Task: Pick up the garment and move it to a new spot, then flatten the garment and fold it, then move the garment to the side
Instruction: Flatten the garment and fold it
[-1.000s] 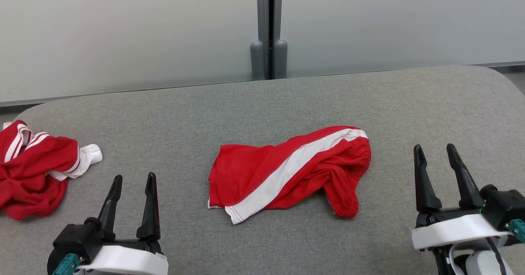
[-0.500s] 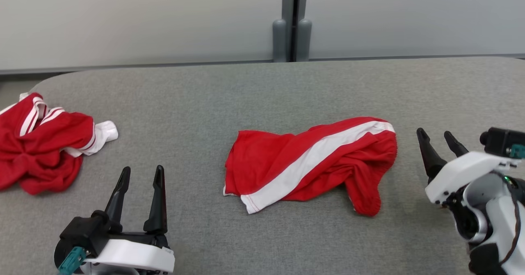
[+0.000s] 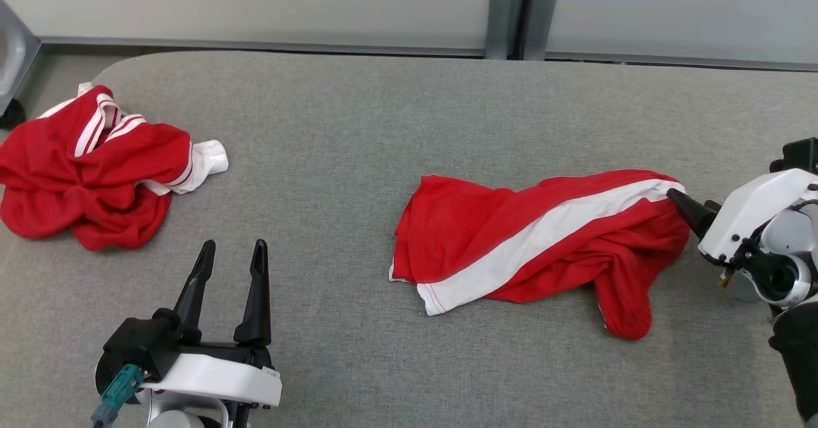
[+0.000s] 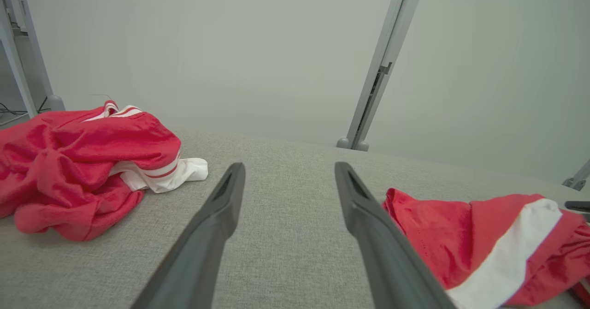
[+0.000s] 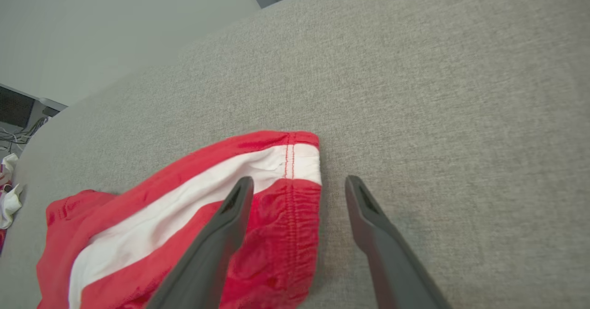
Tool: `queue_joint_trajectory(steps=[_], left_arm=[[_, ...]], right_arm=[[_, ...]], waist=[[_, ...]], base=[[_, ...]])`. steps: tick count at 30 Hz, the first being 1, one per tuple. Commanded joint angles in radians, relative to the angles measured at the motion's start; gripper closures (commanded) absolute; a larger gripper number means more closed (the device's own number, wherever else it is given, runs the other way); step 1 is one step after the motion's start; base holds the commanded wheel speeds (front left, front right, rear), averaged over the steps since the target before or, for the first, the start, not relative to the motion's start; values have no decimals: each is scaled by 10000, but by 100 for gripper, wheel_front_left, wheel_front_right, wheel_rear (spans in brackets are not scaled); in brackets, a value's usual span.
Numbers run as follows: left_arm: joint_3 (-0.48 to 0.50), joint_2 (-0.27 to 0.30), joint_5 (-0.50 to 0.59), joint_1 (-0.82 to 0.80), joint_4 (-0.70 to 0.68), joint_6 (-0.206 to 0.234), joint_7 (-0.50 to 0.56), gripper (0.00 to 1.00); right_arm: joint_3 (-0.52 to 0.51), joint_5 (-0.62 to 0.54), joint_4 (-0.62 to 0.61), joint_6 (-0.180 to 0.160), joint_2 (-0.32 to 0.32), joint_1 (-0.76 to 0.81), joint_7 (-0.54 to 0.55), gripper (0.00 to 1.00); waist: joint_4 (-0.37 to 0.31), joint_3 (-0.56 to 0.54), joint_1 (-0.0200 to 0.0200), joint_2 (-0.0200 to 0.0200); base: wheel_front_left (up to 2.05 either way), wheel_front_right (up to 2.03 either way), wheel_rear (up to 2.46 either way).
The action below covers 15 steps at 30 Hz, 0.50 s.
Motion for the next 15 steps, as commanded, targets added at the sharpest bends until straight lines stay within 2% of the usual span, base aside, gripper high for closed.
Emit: queue_joint_trajectory(steps=[1,7,10,11,12,13,15], left_arm=[[3,-22,71,-239,24,-68,-2,0],[22,-78,104,-452,179,-200,-2,0],[58,-97,149,-516,242,-227,-2,0],[65,-111,158,-527,261,-242,-2,0],[75,-123,169,-529,283,-251,-2,0],[94,-127,179,-515,321,-252,-2,0],[121,-121,175,-462,387,-252,-2,0]], right_arm=[[-57,114,305,19,-149,-224,149,0],[-204,600,1190,19,-123,-847,470,0],[-89,840,1171,19,-61,-1024,363,0],[-16,908,1117,19,-88,-1018,288,9],[44,985,1068,19,-115,-1005,213,56],[118,1060,1023,19,-120,-966,147,68],[323,1212,861,20,-136,-849,36,100]], waist=[[193,205,0,0],[429,507,0,0],[471,543,0,0],[472,533,0,0],[465,507,0,0],[449,469,0,0],[393,371,0,0]], base=[[0,0,0],[0,0,0],[0,0,0],[0,0,0],[0,0,0],[0,0,0],[0,0,0]])
